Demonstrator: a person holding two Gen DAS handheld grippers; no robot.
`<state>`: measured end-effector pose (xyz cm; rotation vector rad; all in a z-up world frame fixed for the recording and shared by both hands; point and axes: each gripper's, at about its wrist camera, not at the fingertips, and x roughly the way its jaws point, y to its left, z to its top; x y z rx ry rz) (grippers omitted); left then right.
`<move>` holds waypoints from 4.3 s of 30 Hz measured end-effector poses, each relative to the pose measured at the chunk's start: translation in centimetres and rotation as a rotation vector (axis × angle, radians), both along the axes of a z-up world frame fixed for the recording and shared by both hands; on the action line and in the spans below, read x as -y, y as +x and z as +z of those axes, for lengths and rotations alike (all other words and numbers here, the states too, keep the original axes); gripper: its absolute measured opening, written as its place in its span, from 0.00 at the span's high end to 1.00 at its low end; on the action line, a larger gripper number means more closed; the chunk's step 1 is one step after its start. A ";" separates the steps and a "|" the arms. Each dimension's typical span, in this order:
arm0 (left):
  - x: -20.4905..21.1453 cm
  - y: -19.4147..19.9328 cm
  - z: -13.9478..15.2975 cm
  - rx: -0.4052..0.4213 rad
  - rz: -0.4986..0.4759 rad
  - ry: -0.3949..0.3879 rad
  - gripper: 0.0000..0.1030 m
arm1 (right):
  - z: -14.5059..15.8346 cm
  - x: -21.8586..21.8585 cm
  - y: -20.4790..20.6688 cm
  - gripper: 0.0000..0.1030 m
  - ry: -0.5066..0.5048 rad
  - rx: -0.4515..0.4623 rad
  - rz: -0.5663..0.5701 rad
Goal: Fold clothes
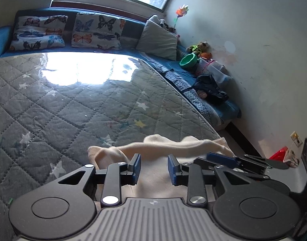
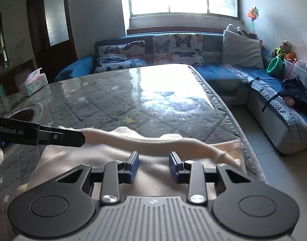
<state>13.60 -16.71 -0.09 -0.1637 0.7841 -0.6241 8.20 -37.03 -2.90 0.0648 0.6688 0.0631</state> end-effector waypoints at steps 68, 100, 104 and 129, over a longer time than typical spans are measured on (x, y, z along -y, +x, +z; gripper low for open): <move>-2.8 -11.7 -0.8 0.106 -0.061 0.040 0.13 | 0.4 -0.2 -13.2 0.00 0.020 0.097 -0.184; -3.3 -14.1 -1.0 0.074 -0.015 0.177 0.00 | 0.4 -1.5 -15.4 0.00 0.048 0.077 -0.184; -3.3 -14.6 -1.1 0.077 -0.020 0.190 0.00 | 0.5 -1.7 -15.7 0.00 0.055 0.082 -0.189; -3.6 -15.5 -1.1 0.072 -0.024 0.181 0.00 | 0.4 -1.9 -16.6 0.00 0.069 0.095 -0.198</move>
